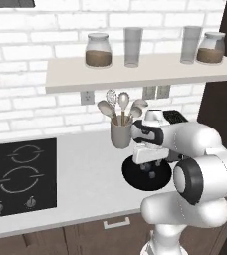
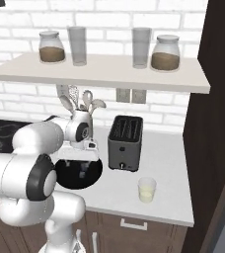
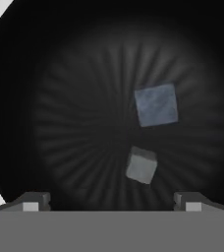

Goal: Grab a lemon wedge from the fridge and one ice cube from the ice bowl, and put them in the glass of lemonade.

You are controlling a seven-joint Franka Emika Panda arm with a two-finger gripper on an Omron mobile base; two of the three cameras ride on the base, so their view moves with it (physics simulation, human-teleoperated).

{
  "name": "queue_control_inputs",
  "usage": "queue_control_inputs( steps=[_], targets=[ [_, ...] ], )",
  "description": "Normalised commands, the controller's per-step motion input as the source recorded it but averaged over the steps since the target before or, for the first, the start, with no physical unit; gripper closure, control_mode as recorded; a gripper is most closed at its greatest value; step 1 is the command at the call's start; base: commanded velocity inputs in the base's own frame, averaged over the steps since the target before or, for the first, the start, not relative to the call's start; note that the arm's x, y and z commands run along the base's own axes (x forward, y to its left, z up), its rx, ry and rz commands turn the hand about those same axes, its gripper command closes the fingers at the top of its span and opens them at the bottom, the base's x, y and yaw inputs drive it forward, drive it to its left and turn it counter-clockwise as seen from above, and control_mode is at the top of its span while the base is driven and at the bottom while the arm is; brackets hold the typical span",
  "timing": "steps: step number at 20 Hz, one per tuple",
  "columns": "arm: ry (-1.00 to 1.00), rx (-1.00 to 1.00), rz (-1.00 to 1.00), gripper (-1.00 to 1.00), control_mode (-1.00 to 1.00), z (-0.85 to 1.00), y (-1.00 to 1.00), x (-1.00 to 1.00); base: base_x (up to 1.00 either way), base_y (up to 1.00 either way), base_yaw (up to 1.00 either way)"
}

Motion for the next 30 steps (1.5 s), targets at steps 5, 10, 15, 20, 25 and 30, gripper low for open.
queue_control_inputs(
  steps=[5,10,15,20,25,30],
  targets=[
    [-0.1,0.0,0.09,-1.0,-1.0,-0.43,0.0,0.01,0.0,0.0,0.0],
    [-0.05,0.0,0.04,-1.0,-1.0,-0.39,0.0,0.01,0.0,0.0,0.0],
    [-0.08,0.05,0.0,-1.0,-1.0,-0.15,0.0,0.0,0.0,0.0,0.0],
    [-0.06,0.07,0.0,-1.0,-1.0,-0.22,0.0,0.0,0.0,0.0,0.0],
    [0.0,0.0,0.0,-1.0,-1.0,-0.17,0.0,-0.02,0.0,0.0,0.0],
    [0.0,0.0,0.0,-1.0,-1.0,-0.01,0.0,-0.17,0.0,0.0,0.0]
  ],
)
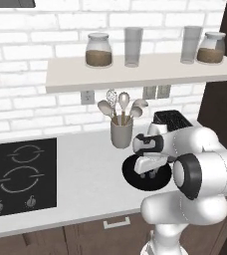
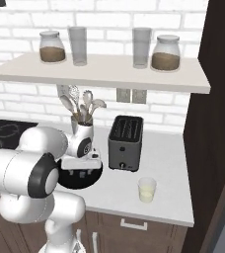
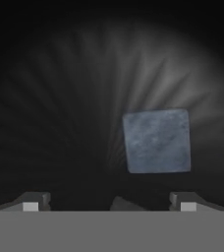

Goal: Grab a lemon wedge from the fridge and one ice cube from the ice bowl, and put them in the glass of lemonade.

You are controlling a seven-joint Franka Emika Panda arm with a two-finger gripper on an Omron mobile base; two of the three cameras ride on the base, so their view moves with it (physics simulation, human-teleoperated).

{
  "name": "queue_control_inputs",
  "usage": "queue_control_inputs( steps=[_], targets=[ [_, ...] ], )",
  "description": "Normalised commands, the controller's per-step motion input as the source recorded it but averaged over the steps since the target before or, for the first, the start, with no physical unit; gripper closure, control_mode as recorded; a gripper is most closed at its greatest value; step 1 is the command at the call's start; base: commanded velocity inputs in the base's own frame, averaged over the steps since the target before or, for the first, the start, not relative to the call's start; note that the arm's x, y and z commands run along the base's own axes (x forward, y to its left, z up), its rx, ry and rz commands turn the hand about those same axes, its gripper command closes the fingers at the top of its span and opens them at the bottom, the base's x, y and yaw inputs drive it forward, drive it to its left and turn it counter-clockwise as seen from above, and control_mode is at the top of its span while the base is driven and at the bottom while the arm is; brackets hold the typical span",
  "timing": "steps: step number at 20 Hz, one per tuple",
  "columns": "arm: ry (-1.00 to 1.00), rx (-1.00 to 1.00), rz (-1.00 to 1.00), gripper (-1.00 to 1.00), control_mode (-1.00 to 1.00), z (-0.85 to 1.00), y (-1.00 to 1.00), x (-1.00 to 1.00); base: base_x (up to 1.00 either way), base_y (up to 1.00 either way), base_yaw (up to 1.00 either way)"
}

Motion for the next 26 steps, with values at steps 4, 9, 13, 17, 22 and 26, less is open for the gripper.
queue_control_inputs(
  steps=[4,9,13,17,22,26],
  targets=[
    [0.0,0.0,0.0,-1.0,-1.0,0.0,0.0,-0.18,0.0,0.0,0.0],
    [0.0,0.0,0.0,-1.0,-1.0,0.0,0.02,-0.02,0.0,0.0,0.0],
    [0.0,0.0,0.0,-1.0,-1.0,0.0,0.08,0.0,0.0,0.0,0.0],
    [0.0,0.0,0.0,-1.0,-1.0,0.0,0.11,-0.07,0.0,0.0,0.0],
    [0.0,0.0,0.0,-1.0,-1.0,0.0,0.06,-0.11,0.0,0.0,0.0],
    [0.0,0.01,-0.04,-1.0,-1.0,-0.04,0.0,-0.09,0.0,0.0,0.0]
  ],
)
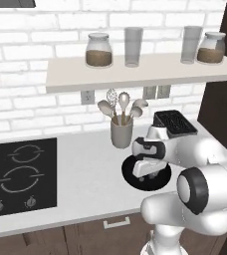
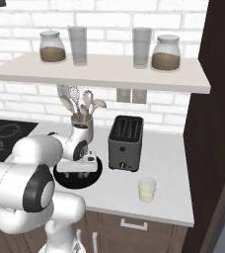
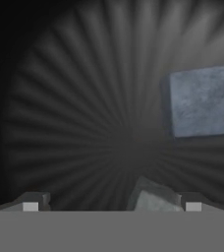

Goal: Grab a lemon wedge from the fridge and one ice cube from the ice bowl, and put them in the glass of lemonade.

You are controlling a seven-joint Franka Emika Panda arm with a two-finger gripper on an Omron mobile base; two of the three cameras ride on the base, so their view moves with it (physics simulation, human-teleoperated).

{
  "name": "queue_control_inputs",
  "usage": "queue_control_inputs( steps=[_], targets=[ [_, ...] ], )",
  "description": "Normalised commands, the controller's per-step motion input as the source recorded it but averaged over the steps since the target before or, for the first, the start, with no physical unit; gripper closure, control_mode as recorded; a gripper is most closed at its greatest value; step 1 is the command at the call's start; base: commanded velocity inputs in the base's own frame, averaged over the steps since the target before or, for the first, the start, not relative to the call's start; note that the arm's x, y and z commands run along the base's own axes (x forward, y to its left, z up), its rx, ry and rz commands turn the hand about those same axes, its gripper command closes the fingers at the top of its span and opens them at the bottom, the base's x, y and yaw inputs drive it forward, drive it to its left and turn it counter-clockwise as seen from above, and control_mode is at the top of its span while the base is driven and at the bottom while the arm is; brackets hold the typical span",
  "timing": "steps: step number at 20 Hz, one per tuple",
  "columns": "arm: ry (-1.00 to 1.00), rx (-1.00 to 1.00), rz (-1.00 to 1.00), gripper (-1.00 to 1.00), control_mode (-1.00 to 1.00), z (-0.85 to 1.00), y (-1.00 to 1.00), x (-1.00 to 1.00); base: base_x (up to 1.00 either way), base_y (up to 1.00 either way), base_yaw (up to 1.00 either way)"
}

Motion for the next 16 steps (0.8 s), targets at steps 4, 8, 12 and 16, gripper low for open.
queue_control_inputs(
  steps=[4,8,12,16],
  targets=[
    [0.0,0.01,-0.08,-1.0,-1.0,0.0,0.0,0.0,0.0,0.0,0.0],
    [0.0,0.01,-0.07,-1.0,-1.0,0.0,0.0,0.02,0.0,0.0,0.0],
    [0.0,0.0,-0.01,-1.0,-1.0,-0.07,0.0,0.0,0.0,0.0,0.0],
    [-0.01,0.0,0.0,-1.0,-1.0,-0.19,0.01,0.0,0.0,0.0,0.0]
  ],
)
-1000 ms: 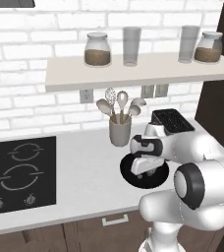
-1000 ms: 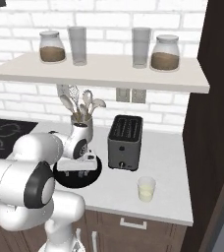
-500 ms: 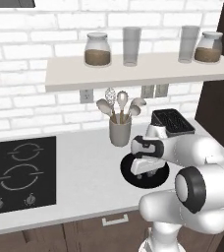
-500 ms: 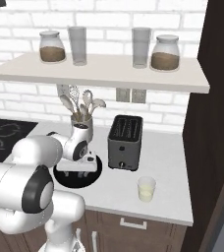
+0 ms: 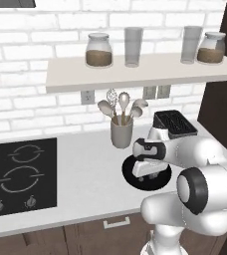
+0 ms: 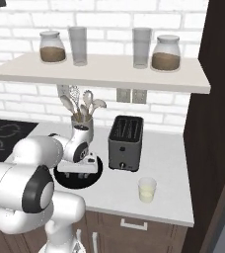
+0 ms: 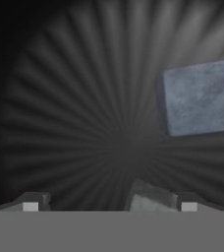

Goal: Grab a lemon wedge from the fridge and one ice cube from the ice bowl, and put them in the glass of lemonade.

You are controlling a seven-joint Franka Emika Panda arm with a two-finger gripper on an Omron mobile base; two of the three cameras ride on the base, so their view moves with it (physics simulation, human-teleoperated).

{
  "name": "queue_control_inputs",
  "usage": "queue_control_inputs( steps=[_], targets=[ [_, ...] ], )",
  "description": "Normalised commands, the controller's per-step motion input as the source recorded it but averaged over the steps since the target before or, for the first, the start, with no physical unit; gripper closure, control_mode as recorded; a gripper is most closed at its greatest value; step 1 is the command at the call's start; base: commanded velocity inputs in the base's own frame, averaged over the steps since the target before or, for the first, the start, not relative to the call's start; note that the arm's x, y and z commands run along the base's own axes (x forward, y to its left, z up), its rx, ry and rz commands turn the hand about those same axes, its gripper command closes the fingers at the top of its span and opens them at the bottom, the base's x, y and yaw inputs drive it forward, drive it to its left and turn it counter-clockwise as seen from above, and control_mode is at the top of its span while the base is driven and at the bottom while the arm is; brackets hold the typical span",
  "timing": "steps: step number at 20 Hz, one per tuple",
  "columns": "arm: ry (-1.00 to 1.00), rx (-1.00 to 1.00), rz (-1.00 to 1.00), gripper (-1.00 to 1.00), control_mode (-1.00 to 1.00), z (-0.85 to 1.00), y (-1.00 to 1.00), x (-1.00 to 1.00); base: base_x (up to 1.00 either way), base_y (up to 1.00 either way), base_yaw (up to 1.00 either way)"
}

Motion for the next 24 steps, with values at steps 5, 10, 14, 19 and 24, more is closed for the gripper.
queue_control_inputs(
  steps=[5,10,14,19,24],
  targets=[
    [0.0,0.0,0.0,1.0,-1.0,-0.06,0.02,0.0,0.0,0.0,0.0],
    [0.0,0.0,0.0,1.0,-1.0,-0.02,0.01,0.0,0.0,0.0,0.0],
    [0.0,0.0,0.0,1.0,-1.0,-0.04,0.0,0.0,0.0,0.0,0.0],
    [-0.03,0.0,0.0,1.0,-1.0,0.08,-0.01,-0.13,0.0,0.0,0.0],
    [-0.11,0.05,0.0,1.0,-1.0,0.93,-0.24,-0.55,0.0,0.0,0.0]
  ],
)
